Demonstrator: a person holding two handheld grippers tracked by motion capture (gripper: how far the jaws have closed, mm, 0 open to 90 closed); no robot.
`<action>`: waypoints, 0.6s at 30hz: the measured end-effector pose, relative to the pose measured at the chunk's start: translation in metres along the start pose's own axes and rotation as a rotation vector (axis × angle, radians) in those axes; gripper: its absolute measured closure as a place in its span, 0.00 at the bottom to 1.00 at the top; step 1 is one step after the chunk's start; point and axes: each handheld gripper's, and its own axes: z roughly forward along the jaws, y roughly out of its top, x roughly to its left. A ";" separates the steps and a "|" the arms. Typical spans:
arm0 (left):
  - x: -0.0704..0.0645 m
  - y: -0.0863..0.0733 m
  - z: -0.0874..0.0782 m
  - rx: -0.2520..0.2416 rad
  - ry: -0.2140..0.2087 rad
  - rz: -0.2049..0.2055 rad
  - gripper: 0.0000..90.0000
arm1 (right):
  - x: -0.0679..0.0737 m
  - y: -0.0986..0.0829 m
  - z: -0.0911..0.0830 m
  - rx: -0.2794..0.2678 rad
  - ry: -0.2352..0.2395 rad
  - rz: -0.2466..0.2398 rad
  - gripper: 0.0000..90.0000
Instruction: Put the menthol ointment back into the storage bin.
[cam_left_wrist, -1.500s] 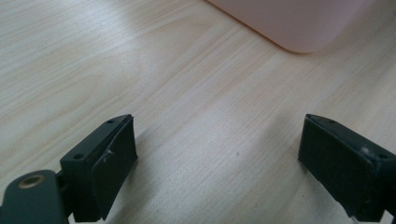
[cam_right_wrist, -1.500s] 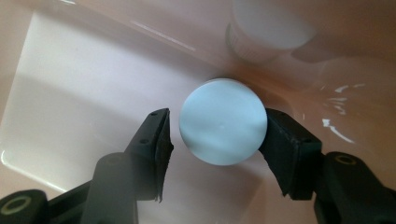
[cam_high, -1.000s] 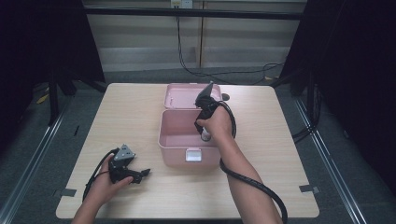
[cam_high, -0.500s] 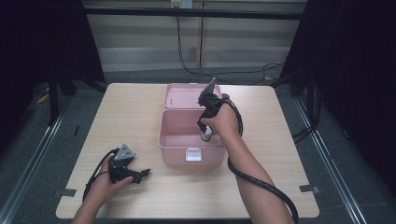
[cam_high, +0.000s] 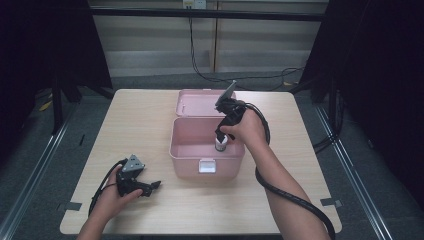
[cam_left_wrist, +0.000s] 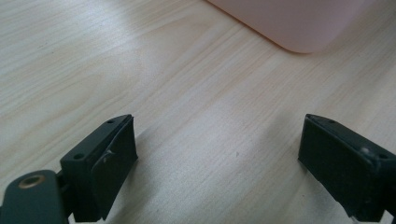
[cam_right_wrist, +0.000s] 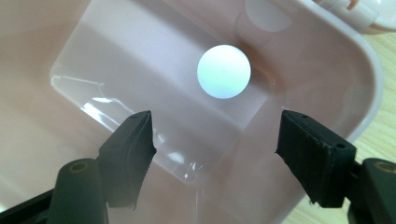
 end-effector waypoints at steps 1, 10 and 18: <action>0.000 0.000 0.000 0.000 0.000 0.000 0.12 | 0.000 -0.001 -0.001 0.000 0.005 -0.007 0.30; 0.000 0.000 0.000 0.000 0.000 0.001 0.12 | 0.008 -0.008 -0.016 0.014 0.020 -0.072 0.27; 0.000 0.000 0.000 0.000 0.000 0.000 0.12 | 0.012 -0.015 -0.036 0.003 0.024 -0.112 0.27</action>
